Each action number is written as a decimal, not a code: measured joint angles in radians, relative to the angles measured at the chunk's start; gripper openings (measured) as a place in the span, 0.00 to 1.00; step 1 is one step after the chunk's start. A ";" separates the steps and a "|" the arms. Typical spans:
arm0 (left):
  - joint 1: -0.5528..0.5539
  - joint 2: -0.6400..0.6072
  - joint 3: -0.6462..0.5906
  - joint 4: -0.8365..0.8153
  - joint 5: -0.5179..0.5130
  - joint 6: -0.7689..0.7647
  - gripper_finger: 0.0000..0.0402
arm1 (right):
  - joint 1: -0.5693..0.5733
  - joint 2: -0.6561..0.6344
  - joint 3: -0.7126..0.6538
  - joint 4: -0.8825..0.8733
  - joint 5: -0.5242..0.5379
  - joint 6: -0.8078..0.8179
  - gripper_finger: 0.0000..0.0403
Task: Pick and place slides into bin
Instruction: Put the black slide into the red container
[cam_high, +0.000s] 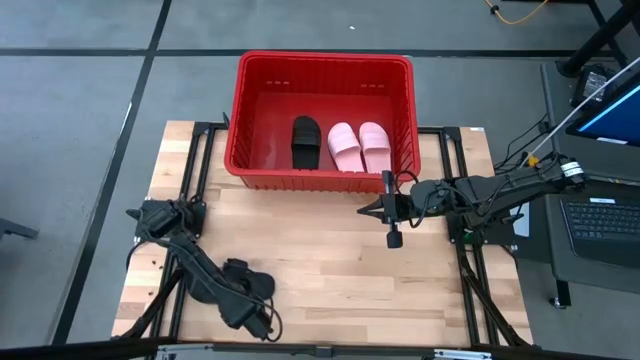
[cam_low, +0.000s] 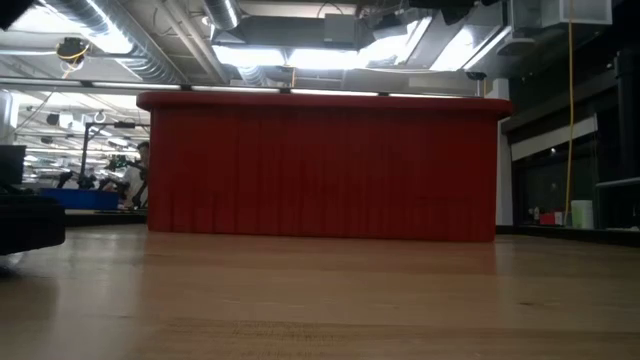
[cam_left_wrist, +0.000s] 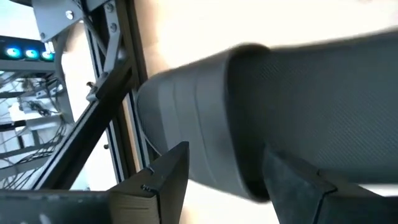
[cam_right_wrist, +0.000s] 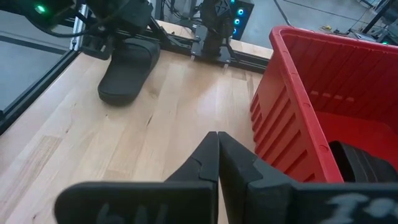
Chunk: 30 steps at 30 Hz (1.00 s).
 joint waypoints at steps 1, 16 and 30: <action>0.004 0.000 -0.011 -0.001 0.002 -0.001 0.47 | 0.000 0.000 0.000 0.000 0.000 0.000 0.02; 0.007 0.000 -0.039 0.024 0.004 0.004 0.26 | 0.000 0.000 0.000 -0.005 0.000 0.000 0.02; -0.003 -0.001 -0.046 0.003 0.000 0.007 0.14 | 0.000 0.000 0.000 -0.007 0.000 0.000 0.02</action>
